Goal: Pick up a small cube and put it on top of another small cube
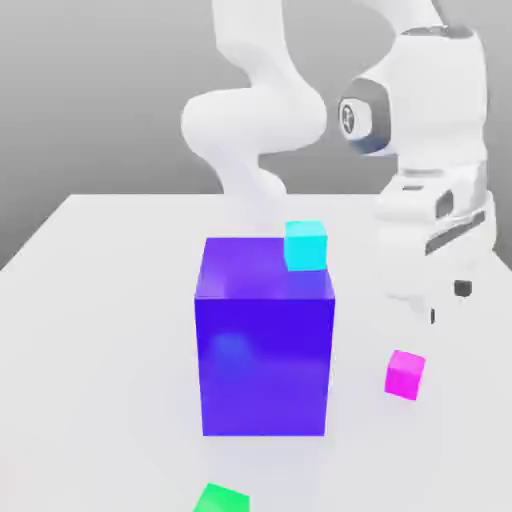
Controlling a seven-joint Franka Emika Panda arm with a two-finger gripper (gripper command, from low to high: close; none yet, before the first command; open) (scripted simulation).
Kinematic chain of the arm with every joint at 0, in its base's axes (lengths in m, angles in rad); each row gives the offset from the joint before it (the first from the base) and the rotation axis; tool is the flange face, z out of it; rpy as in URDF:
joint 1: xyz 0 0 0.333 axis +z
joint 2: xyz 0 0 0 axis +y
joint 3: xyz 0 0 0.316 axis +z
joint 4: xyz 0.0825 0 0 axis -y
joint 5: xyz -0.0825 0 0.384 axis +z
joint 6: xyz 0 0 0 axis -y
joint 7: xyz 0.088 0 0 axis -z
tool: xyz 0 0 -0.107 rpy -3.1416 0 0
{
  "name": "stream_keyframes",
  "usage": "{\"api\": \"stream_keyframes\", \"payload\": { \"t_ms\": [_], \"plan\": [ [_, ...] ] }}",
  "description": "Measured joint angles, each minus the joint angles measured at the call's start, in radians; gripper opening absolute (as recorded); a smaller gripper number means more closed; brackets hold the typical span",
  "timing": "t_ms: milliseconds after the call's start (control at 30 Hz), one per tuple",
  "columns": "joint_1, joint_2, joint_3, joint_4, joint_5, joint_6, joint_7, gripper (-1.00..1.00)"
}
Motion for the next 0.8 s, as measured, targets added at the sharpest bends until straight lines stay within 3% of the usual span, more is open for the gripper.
{"api": "stream_keyframes", "payload": {
  "t_ms": [133, 333, 367, 600, 800],
  "plan": [
    [0.065, 0.134, 0.027, -0.075, -0.113, 0.097, 0.018, 0.00],
    [0.142, 0.349, -0.089, -0.046, -0.238, 0.269, 0.100, 0.00],
    [0.157, 0.382, -0.104, -0.040, -0.243, 0.296, 0.106, -1.00],
    [0.160, 0.389, -0.108, -0.039, -0.249, 0.301, 0.111, -1.00],
    [0.121, 0.197, -0.046, -0.076, -0.152, 0.147, 0.037, -1.00]
  ]
}}
